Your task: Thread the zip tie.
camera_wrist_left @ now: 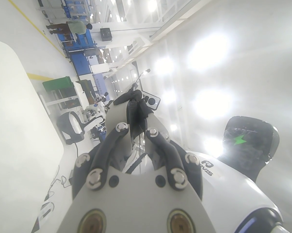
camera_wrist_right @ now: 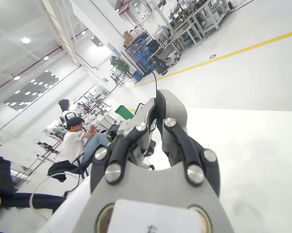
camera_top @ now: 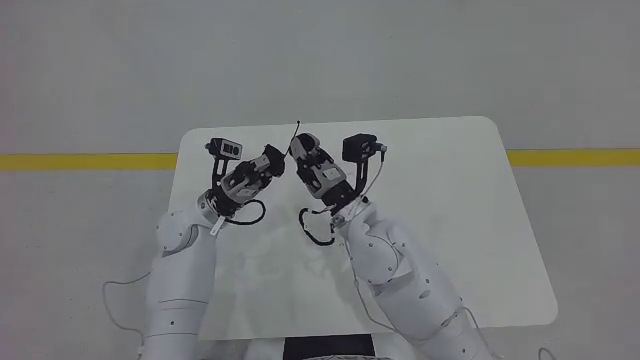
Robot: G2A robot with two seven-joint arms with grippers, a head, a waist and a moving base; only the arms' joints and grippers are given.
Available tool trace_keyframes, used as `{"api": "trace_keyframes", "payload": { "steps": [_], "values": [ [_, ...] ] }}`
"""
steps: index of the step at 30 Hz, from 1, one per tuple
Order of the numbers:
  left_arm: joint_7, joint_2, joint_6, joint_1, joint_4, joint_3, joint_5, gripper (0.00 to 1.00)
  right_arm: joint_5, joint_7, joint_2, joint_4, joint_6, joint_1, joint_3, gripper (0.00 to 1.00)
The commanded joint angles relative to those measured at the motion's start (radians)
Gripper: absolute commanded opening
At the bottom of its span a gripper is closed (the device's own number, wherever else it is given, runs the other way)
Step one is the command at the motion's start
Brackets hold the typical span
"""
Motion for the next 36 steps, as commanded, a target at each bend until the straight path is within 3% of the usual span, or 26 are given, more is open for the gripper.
{"api": "trace_keyframes", "payload": {
  "steps": [1, 12, 36],
  "values": [
    [0.002, 0.001, 0.0, 0.001, -0.003, 0.0, -0.001, 0.0, 0.017, 0.002, -0.001, 0.0, 0.0, -0.001, -0.002, 0.0],
    [0.01, 0.002, 0.0, 0.005, -0.012, -0.006, -0.005, 0.0, 0.017, 0.025, 0.002, -0.005, -0.003, -0.012, 0.0, 0.0],
    [0.0, 0.008, 0.0, -0.004, 0.0, -0.001, -0.013, 0.0, -0.04, -0.07, -0.001, 0.011, -0.054, 0.014, -0.002, 0.0]
  ]
}}
